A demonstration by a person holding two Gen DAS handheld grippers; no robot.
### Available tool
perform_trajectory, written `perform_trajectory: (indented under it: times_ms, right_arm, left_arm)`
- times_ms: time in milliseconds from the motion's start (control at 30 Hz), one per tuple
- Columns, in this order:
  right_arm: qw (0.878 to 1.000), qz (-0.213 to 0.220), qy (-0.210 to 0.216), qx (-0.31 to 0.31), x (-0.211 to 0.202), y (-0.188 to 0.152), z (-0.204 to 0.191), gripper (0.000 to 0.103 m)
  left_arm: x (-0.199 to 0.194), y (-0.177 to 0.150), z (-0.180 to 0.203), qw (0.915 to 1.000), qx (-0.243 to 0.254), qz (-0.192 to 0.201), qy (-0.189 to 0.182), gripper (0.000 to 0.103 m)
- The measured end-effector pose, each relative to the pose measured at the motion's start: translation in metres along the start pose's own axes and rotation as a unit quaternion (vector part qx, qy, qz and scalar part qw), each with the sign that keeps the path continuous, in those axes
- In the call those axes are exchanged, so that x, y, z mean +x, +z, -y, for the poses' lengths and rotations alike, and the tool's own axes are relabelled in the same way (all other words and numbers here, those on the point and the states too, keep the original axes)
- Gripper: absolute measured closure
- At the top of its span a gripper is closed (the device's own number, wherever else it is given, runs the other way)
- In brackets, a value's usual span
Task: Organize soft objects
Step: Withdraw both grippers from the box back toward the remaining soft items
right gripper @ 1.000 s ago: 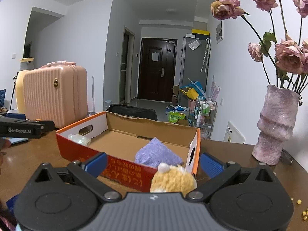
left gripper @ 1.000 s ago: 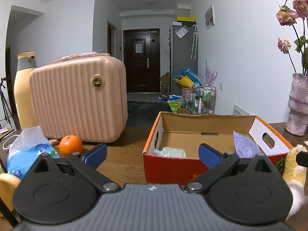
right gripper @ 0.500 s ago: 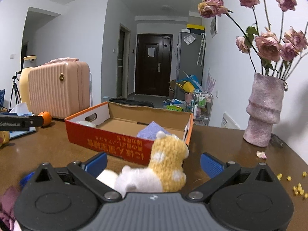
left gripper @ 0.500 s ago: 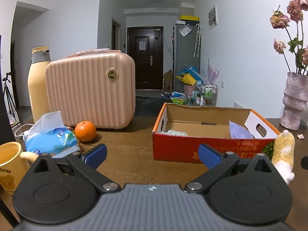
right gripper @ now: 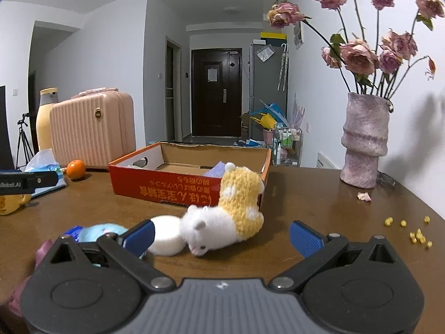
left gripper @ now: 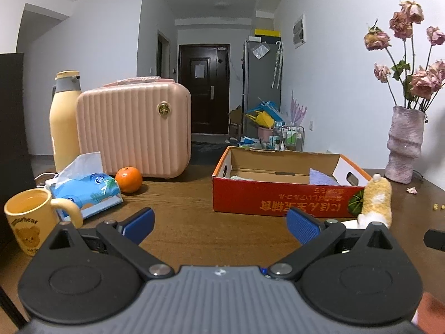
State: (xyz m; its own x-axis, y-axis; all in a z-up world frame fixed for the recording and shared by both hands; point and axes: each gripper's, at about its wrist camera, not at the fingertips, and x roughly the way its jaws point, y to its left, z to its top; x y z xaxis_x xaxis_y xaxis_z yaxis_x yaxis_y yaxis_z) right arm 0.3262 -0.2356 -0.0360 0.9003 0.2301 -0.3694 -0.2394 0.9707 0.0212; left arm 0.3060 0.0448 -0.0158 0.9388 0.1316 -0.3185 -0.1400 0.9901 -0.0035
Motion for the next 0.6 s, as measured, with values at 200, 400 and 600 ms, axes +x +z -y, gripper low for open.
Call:
perform_trajectory:
  times_ms: [200, 400, 600]
  right_arm:
    - [1.000, 0.001, 0.004, 0.013, -0.025, -0.016, -0.001, 0.000]
    - [1.000, 0.002, 0.006, -0.009, -0.047, -0.031, -0.013, 0.000]
    - [1.000, -0.006, 0.013, -0.019, -0.067, -0.047, -0.023, 0.000]
  left_arm:
    - [-0.028, -0.010, 0.001, 0.9997, -0.011, 0.000, -0.022, 0.000]
    - [-0.057, -0.023, 0.006, 0.9991, -0.012, -0.002, -0.040, 0.000]
    - [-0.080, -0.037, 0.011, 0.9986, -0.001, -0.007, -0.053, 0.000]
